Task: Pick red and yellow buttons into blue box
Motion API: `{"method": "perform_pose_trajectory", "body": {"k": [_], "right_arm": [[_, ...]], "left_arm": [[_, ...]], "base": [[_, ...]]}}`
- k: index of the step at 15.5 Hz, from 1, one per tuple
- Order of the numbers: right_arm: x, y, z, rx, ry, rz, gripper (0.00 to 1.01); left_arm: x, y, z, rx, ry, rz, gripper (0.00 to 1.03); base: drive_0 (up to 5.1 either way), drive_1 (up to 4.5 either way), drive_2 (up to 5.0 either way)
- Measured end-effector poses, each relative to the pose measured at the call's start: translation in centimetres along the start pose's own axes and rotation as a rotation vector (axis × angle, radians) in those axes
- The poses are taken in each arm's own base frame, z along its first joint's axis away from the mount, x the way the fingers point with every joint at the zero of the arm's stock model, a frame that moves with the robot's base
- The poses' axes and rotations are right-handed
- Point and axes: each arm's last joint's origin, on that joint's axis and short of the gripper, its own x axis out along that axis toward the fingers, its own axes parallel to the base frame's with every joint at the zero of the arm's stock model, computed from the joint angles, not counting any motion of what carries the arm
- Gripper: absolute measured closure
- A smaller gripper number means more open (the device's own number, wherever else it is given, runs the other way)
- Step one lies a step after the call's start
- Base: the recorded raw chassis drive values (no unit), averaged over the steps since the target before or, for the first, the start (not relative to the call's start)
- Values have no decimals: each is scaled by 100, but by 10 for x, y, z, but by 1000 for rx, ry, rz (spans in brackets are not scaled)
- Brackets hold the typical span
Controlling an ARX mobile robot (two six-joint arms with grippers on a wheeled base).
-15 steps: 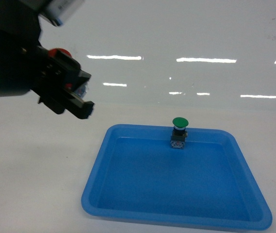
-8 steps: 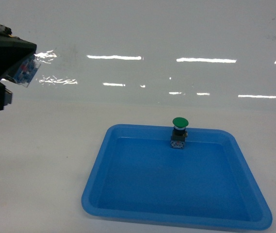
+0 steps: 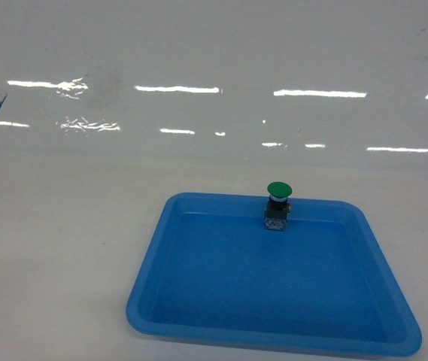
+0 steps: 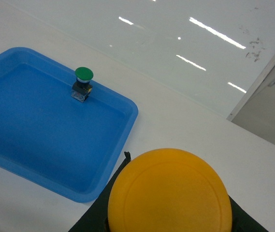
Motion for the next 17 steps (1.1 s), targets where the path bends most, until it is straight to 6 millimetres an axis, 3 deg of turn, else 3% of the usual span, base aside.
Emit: {"method": "perform_pose_trajectory", "body": {"k": [8, 12, 17], "right_arm": [[0, 0, 0, 0, 0, 0, 73], [0, 0, 0, 0, 0, 0, 73], [0, 0, 0, 0, 0, 0, 73]], "left_arm": [[1, 6, -5, -23, 8, -15, 73], [-24, 30, -18, 3, 18, 74, 73], [-27, 31, -25, 21, 40, 79, 73]], "base": [[0, 0, 0], [0, 0, 0], [0, 0, 0]]}}
